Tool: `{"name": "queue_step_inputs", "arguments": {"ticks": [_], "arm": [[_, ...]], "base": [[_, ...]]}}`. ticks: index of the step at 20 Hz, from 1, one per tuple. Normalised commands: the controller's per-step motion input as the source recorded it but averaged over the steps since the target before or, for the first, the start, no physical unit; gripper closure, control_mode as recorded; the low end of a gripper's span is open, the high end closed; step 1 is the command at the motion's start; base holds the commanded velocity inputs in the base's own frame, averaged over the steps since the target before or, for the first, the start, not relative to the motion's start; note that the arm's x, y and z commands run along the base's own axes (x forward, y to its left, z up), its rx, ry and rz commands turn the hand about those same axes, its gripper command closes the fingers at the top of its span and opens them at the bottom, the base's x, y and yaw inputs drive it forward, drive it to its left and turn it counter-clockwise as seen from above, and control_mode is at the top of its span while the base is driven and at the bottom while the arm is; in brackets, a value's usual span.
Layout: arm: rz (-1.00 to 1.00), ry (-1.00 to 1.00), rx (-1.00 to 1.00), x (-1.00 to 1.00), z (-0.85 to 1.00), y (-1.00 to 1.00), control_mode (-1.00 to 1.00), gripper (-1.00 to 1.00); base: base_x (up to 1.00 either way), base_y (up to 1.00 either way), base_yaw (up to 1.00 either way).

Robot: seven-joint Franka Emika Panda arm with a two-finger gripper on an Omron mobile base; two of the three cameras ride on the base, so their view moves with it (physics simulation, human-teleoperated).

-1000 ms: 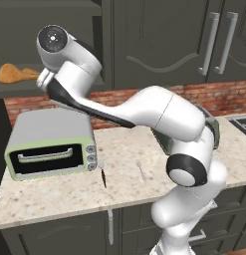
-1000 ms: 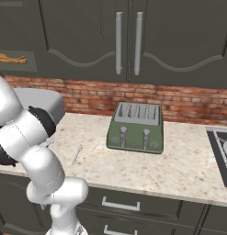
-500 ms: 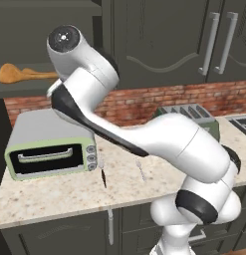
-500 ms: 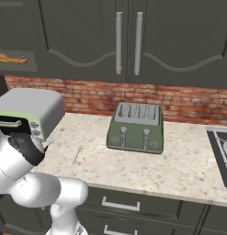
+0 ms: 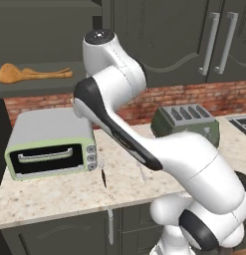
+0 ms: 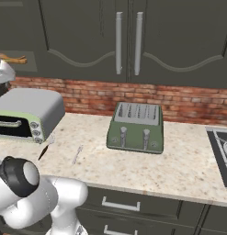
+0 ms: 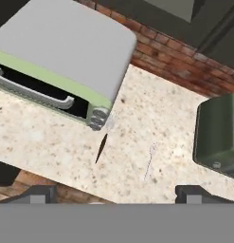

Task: Organize the utensils by type. Pick up the wooden spoons from the counter and place them in the open cabinet. Then pick up the metallic utensils from the counter and place them in the open drawer.

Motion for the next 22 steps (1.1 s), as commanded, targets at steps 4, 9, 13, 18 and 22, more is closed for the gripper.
{"name": "queue_step_inputs", "arguments": {"ticks": [4, 9, 13, 18, 22], "arm": [[-0.2, 0.03, 0.15, -0.15, -0.75, -0.47, -1.0, -1.0], [-0.2, 0.0, 0.03, -0.03, -0.72, -0.24, -1.0, -1.0], [-0.16, 0.03, -0.01, 0.0, -0.36, -0.25, -1.0, -1.0], [-0.07, 0.03, 0.02, 0.13, -0.03, -0.45, -1.0, -1.0], [-0.01, 0.12, 0.02, 0.03, -0.07, -0.46, -1.0, -1.0]], "base": [[0.0, 0.0, 0.0], [0.0, 0.0, 0.0], [0.0, 0.0, 0.0], [0.0, 0.0, 0.0], [0.0, 0.0, 0.0]]}}
